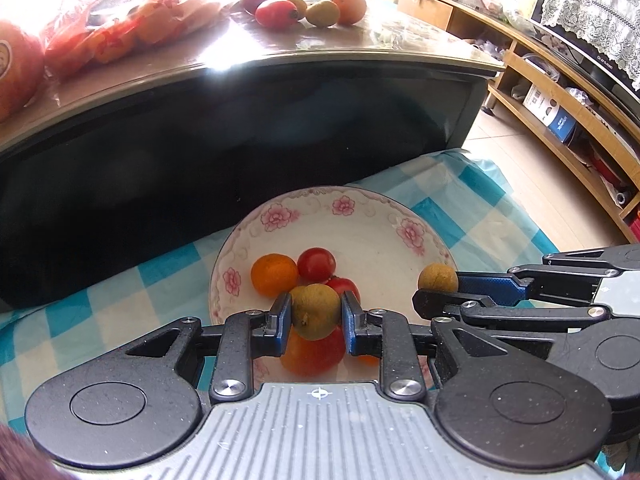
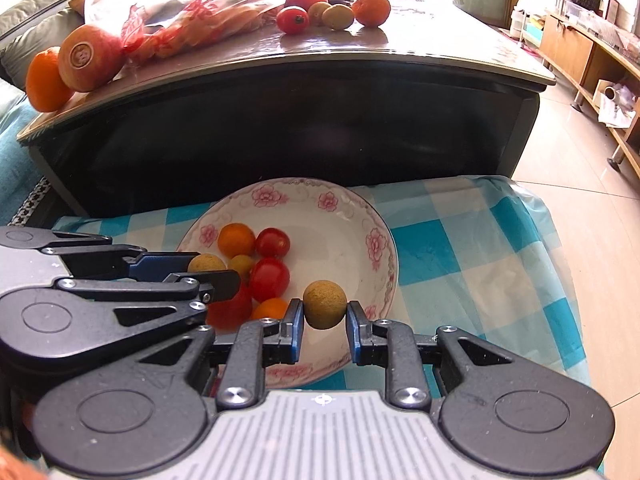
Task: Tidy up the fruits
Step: 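Carry both brown fruits in the tools over the bowl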
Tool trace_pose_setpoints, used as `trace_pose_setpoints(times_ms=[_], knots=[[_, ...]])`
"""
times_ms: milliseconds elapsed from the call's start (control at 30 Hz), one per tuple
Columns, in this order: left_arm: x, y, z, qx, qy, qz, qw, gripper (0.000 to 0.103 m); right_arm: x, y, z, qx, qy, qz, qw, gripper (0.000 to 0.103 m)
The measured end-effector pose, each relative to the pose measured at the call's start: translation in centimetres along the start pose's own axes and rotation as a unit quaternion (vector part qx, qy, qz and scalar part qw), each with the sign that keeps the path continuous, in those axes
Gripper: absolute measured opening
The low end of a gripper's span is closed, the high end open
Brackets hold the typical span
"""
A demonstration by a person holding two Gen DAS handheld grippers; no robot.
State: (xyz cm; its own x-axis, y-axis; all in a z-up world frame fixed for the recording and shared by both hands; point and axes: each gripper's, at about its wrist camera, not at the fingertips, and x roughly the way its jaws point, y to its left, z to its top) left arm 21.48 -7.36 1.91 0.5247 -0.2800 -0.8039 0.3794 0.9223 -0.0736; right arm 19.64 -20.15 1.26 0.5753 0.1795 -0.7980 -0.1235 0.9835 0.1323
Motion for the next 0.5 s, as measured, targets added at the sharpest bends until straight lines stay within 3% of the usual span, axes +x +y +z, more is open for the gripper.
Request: trace_pose_setpoints(times_ms=[500], knots=[[1.1, 0.5, 0.5, -0.006, 0.003, 0.007, 1.0000, 0.032, 1.6, -0.4, 0.6, 0.008, -0.008, 0.012, 1.000, 0.028]])
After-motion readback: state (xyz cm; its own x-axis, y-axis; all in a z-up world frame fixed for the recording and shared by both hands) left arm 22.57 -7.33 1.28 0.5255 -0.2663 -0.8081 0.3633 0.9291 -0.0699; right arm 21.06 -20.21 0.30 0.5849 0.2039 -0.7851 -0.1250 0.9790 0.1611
